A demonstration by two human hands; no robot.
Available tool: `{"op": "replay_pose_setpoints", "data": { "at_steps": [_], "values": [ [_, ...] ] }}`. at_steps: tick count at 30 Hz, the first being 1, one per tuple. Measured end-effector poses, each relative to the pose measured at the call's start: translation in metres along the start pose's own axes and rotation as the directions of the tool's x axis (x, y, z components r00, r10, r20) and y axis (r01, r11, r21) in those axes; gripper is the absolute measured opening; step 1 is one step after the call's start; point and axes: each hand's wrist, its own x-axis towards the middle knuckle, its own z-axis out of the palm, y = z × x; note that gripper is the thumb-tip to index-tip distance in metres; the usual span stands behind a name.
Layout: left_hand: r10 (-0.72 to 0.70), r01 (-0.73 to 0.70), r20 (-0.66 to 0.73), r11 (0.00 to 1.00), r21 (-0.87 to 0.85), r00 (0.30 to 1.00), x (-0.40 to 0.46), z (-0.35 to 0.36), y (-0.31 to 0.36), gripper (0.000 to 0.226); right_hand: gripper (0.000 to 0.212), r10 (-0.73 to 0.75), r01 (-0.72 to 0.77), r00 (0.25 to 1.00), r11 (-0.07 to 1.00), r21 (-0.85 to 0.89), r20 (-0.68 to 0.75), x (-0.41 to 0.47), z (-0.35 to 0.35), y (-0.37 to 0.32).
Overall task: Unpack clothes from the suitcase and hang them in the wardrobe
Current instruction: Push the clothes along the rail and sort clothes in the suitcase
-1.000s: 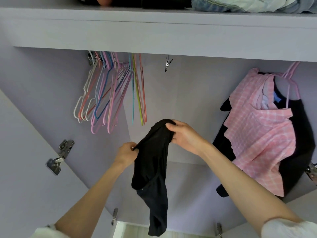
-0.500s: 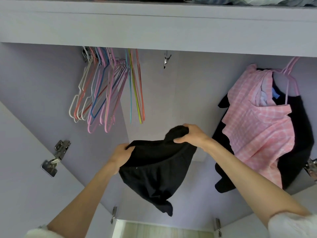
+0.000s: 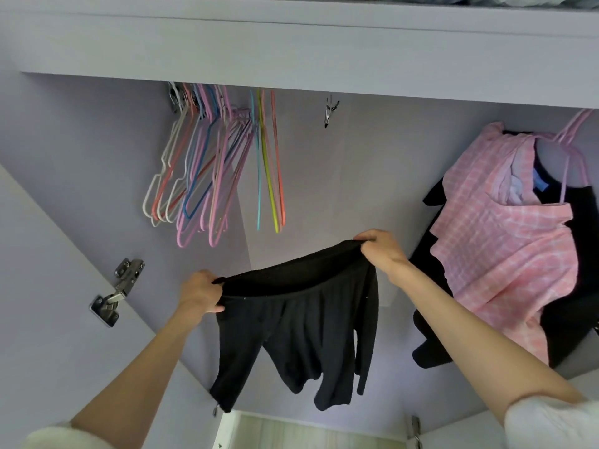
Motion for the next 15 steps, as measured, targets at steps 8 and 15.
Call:
{"op": "replay_pose_setpoints", "data": {
  "at_steps": [8, 15],
  "values": [
    [-0.052, 0.303, 0.446, 0.802, -0.514, 0.894, -0.018, -0.017, 0.023, 0.019, 0.034, -0.105, 0.114, 0.976, 0.993, -0.036, 0.191, 0.006, 0.048, -0.045],
    [-0.024, 0.178, 0.310, 0.859, -0.480, 0.951, -0.015, -0.028, 0.022, 0.017, 0.044, -0.180, 0.140, 0.978, 0.943, 0.302, 0.108, 0.017, 0.071, -0.123]
  ]
}}
